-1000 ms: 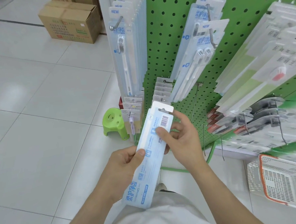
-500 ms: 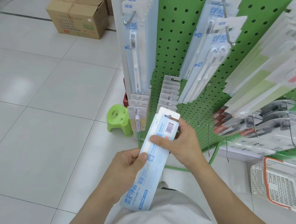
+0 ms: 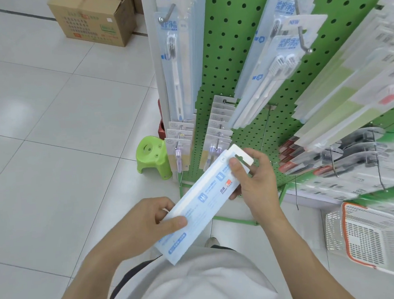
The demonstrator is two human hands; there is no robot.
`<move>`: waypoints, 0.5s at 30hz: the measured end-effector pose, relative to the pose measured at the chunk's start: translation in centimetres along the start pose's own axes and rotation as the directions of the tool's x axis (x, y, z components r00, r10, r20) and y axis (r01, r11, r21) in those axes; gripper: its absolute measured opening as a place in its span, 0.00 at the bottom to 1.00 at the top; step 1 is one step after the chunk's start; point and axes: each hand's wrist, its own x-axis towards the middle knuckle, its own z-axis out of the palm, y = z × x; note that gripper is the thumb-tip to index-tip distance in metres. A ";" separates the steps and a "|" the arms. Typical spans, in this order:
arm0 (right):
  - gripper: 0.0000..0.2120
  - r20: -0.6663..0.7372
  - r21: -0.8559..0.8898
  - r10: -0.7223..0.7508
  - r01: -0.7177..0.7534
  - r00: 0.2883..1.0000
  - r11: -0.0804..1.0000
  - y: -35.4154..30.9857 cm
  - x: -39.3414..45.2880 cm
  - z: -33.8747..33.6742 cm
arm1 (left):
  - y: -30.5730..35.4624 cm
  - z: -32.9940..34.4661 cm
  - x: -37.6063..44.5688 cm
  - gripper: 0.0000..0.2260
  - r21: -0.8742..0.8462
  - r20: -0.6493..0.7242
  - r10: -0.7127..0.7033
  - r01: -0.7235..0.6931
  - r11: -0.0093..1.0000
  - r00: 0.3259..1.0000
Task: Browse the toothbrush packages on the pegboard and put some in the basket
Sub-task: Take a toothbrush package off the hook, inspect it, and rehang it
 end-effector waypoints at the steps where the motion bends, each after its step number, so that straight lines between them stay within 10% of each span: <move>1: 0.15 0.000 -0.006 -0.001 0.001 1.000 1.000 0.2 0.1 -0.2 | -0.1 -0.4 -0.1 0.07 -0.023 -0.015 0.010 -0.011 1.000 1.000; 8: 0.09 -0.021 -0.073 -0.032 0.030 0.999 0.997 1.0 0.4 -1.1 | -1.4 -1.7 -0.9 0.22 -0.131 0.068 0.065 -0.056 0.990 0.996; 15: 0.14 0.034 -0.114 -0.012 0.016 0.999 0.993 0.4 -0.5 -0.5 | -1.5 -0.8 -0.1 0.14 -0.023 0.007 -0.019 0.019 1.000 1.000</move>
